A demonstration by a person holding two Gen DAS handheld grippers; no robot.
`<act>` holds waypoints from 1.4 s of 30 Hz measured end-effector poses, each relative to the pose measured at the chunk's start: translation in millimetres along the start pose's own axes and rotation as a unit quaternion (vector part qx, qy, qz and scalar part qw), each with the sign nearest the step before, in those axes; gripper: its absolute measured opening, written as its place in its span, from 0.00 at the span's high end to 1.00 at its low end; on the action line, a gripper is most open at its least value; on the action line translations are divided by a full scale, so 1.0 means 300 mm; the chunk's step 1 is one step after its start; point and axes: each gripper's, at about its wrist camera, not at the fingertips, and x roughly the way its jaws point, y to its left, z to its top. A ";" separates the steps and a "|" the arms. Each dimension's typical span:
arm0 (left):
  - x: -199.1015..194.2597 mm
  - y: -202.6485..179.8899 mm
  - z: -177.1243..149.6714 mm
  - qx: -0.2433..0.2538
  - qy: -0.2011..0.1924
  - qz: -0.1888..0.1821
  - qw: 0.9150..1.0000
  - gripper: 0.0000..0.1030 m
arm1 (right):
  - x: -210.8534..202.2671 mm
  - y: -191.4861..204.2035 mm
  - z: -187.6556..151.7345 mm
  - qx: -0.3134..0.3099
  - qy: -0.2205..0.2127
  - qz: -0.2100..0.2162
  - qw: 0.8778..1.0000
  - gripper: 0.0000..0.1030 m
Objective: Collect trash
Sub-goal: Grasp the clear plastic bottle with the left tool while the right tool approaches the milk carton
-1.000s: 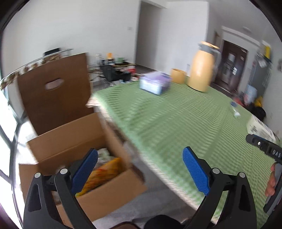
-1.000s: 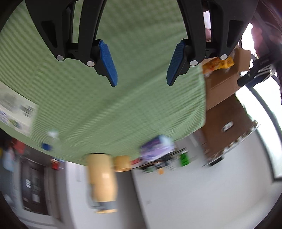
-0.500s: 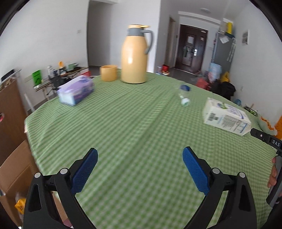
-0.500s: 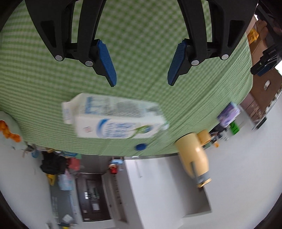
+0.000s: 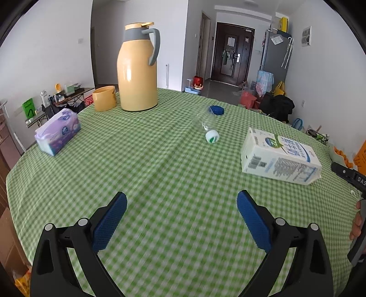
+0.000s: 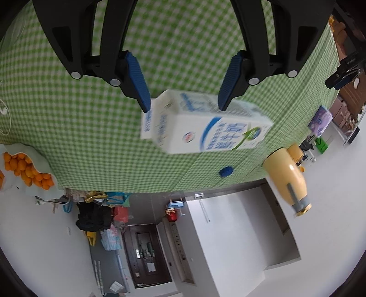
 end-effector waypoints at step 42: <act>0.805 -0.234 0.347 0.001 0.100 0.028 0.995 0.71 | 0.213 -0.221 0.000 0.002 0.010 -0.100 0.995 0.82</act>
